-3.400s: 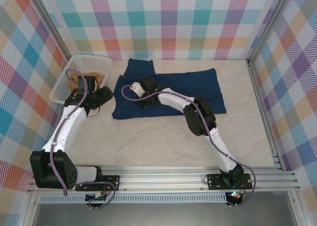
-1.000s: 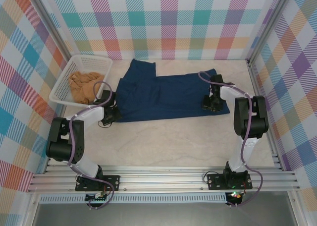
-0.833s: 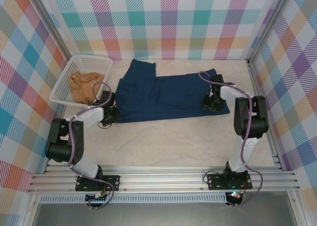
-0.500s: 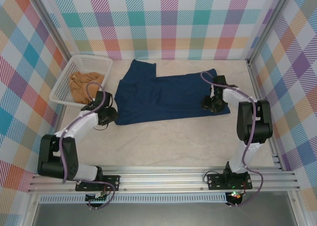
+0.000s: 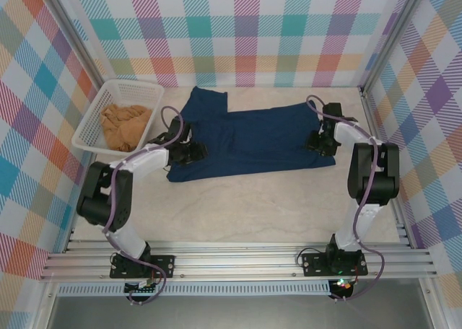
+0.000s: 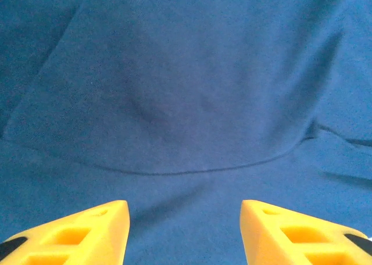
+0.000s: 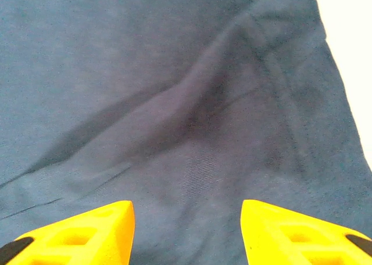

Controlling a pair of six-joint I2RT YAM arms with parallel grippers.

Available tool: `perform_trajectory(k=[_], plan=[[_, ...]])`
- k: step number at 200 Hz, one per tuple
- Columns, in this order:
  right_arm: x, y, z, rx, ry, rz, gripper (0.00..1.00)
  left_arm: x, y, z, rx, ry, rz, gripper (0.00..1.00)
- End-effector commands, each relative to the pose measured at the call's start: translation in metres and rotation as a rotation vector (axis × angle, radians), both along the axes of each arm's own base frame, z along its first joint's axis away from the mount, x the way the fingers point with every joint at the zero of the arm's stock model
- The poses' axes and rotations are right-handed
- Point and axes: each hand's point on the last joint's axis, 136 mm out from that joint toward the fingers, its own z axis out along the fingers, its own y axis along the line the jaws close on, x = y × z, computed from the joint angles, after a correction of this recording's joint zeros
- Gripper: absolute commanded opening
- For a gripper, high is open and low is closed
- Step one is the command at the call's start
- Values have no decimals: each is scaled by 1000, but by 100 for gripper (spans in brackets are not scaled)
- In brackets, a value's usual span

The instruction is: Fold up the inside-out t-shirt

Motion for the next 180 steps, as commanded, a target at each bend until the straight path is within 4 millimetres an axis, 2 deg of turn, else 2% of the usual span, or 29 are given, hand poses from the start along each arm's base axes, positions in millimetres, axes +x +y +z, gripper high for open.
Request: perform_trajectory(k=[1,40,88,120,134,143,154,165,180], plan=[[-21,-8,-13,-26,119,-29,51,-7,0,-11,19,67,-28,53],[-59,-23,-31,-112,268,-27,50,-45,16,-35,72,169,-31,53],[-108,-21,-28,-111,325,-53,50,-108,34,-63,94,305,-24,53],[-149,-15,-25,-105,337,-77,49,-161,46,-67,92,384,0,54],[-166,-12,-24,-92,325,-102,50,-179,49,-62,73,386,23,54],[-169,-10,-18,-81,290,-114,50,-181,49,-53,49,358,39,54],[-162,-9,-5,-81,205,-113,50,-173,46,-33,20,283,43,55],[-142,-2,14,-64,76,-75,51,-154,45,-9,14,180,43,57],[-111,23,41,18,-103,28,53,-121,41,20,14,36,39,61]])
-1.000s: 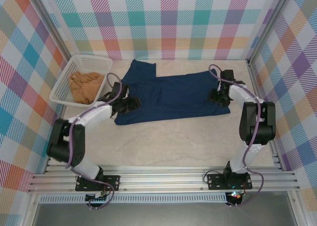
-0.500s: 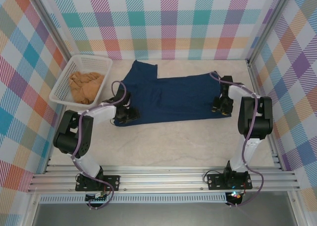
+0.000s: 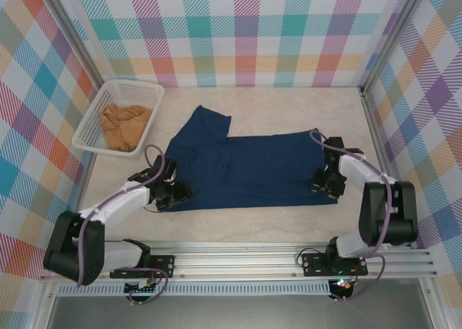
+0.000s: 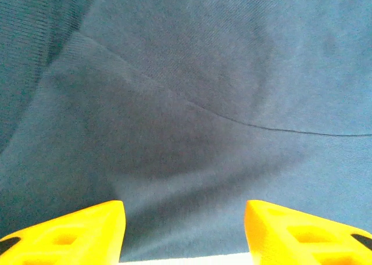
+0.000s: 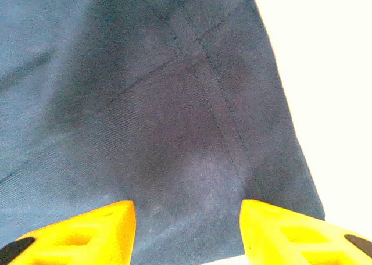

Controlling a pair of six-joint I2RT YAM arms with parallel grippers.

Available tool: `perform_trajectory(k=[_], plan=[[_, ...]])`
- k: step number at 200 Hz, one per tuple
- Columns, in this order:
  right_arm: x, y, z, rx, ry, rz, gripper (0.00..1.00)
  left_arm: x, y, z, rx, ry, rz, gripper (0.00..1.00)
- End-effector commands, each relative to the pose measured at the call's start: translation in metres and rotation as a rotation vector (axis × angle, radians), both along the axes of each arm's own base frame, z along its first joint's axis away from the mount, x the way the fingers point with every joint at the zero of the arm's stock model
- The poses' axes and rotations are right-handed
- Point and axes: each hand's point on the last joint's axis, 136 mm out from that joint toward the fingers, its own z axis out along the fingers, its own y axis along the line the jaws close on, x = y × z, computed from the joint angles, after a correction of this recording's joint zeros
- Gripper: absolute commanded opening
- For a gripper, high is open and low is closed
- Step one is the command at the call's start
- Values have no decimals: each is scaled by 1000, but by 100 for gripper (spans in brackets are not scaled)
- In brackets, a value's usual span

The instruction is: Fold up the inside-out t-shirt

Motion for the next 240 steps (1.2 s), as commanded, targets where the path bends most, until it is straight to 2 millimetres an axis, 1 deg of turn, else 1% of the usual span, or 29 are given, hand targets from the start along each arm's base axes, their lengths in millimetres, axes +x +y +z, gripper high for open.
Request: perform_trajectory(k=[1,9,16,30,36,52,71,73,74,79,94,109,138,154,160,162,167,183,199,216,240], plan=[[53,28,45,95,-300,96,53,36,-4,44,2,-169,14,61],[67,41,55,139,-367,139,54,53,-7,53,4,-206,11,63],[79,50,61,168,-406,163,55,70,-13,60,-5,-239,-6,63],[98,55,61,186,-432,166,56,97,-22,63,-8,-258,-11,64],[105,56,56,186,-420,160,56,109,-29,65,-24,-271,-21,64],[125,53,39,156,-351,140,55,133,-44,61,-59,-275,-42,63],[138,48,13,123,-234,119,53,150,-51,42,-36,-225,-70,64],[142,49,12,121,-232,118,53,152,-51,40,-33,-218,-73,64],[140,48,10,120,-220,117,53,152,-52,38,-31,-214,-74,64],[144,48,5,119,-207,116,52,154,-53,34,-27,-203,-81,63],[143,47,-10,116,-149,117,52,157,-55,19,-15,-168,-91,63],[139,44,-21,98,-112,117,52,155,-51,6,12,-147,-89,63],[130,34,-29,86,-58,93,52,143,-38,-19,71,-110,-87,63],[127,28,-26,81,-49,78,52,139,-37,-24,78,-102,-90,63],[130,28,-22,83,-68,81,52,139,-37,-22,75,-107,-91,63],[132,28,-21,85,-76,84,52,145,-39,-18,66,-134,-92,64],[136,29,-15,88,-101,93,52,149,-41,-12,58,-157,-92,64],[158,31,8,88,-206,116,54,162,-43,8,54,-222,-91,65],[181,23,27,54,-301,110,56,180,-43,32,67,-299,-76,66],[203,9,34,36,-331,60,56,199,-39,45,73,-348,-51,67],[228,-6,32,10,-327,-3,56,222,-36,55,61,-379,-24,69]])
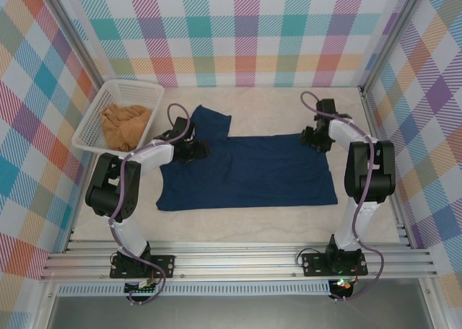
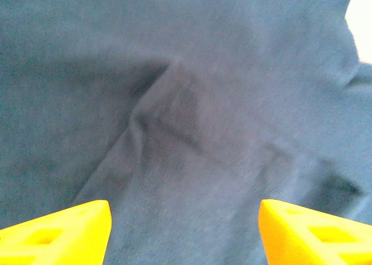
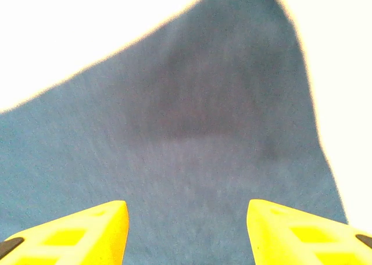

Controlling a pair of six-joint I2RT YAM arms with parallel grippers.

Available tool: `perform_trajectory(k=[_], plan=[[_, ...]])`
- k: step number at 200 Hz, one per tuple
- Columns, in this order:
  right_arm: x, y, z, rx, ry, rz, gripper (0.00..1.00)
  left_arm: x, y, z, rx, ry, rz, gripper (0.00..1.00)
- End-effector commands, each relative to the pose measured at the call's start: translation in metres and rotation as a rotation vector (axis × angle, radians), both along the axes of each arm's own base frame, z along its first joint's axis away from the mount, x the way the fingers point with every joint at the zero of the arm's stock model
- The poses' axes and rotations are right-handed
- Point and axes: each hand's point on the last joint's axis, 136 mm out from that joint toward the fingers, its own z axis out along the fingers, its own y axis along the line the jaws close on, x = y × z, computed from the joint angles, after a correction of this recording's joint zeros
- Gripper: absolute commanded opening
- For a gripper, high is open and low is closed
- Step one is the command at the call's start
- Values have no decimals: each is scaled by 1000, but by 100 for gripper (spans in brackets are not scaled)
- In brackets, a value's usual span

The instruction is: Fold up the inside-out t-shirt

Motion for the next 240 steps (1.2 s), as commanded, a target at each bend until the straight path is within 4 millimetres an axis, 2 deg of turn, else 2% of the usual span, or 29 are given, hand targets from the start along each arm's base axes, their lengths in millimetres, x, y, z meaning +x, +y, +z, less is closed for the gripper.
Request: perform_trajectory(k=[1,36,77,83,128,157,193,240], plan=[[31,-21,4,-33,-36,-75,56,38,6,34,-8,-126,30,69],[58,-32,-8,-63,-3,-124,52,62,9,50,21,-162,38,71],[70,-37,-22,-92,38,-123,40,87,12,60,55,-192,36,71],[70,-36,-24,-90,44,-120,38,84,14,54,69,-161,35,71],[66,-42,-36,-130,94,-94,24,103,13,48,82,-144,26,70],[66,-42,-42,-131,112,-76,17,114,13,36,95,-119,12,70],[68,-38,-43,-113,110,-55,9,142,15,26,137,-109,-10,71],[70,-36,-39,-110,99,-33,7,187,26,4,176,-70,-12,72]])
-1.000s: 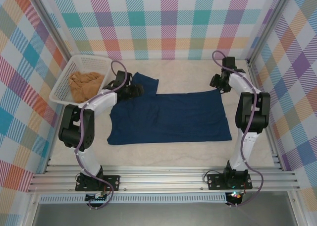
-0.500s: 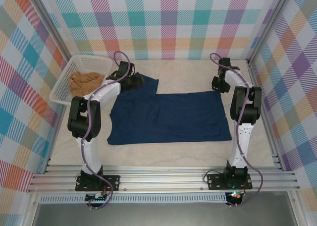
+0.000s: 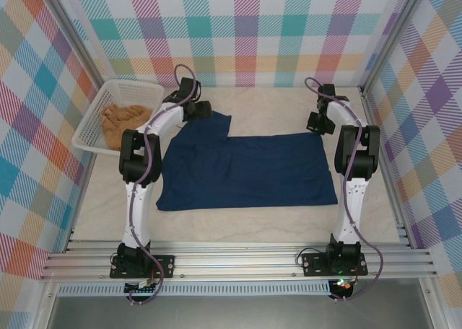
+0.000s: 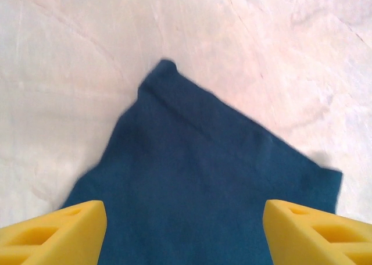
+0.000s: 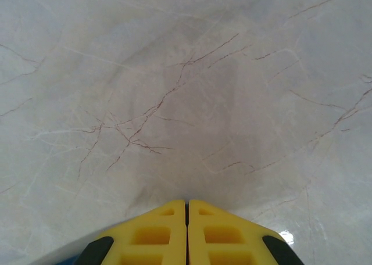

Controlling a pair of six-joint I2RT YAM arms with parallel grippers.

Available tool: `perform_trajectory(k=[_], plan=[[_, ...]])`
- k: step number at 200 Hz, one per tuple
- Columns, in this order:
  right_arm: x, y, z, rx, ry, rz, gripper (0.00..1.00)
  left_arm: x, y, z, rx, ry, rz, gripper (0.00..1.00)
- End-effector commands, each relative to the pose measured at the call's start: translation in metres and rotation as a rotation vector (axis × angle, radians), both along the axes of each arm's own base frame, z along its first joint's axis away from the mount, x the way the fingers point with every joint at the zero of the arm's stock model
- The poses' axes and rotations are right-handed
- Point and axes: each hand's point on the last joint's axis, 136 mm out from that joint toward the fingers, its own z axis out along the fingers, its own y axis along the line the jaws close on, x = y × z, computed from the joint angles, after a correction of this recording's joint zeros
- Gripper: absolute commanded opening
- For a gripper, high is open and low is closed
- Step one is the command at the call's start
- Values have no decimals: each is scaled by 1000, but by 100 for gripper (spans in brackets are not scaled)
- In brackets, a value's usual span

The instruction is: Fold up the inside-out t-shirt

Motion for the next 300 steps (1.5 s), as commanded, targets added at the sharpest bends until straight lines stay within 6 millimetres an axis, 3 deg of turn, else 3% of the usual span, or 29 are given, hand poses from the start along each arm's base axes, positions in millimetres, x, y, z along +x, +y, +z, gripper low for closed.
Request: perform_trajectory(k=[1,29,67,114,219,246,258,300], plan=[[-1,2,-1,8,19,29,7,11,17,-16,45,63,-5,72],[1,6,0,29,8,35,7,33,12,-35,52,89,-38,72],[3,11,-1,57,-1,44,6,58,8,-43,26,22,-64,66],[0,14,0,67,-4,63,4,64,6,-64,8,24,-71,52],[-4,18,-3,81,-1,77,3,69,1,-61,-40,8,-97,15],[-1,18,0,81,-12,75,2,71,2,-51,-48,-8,-99,5],[1,17,1,81,-17,69,2,74,5,-39,-51,-32,-94,0],[12,15,12,69,-62,53,2,82,10,17,-86,-130,-98,0]])
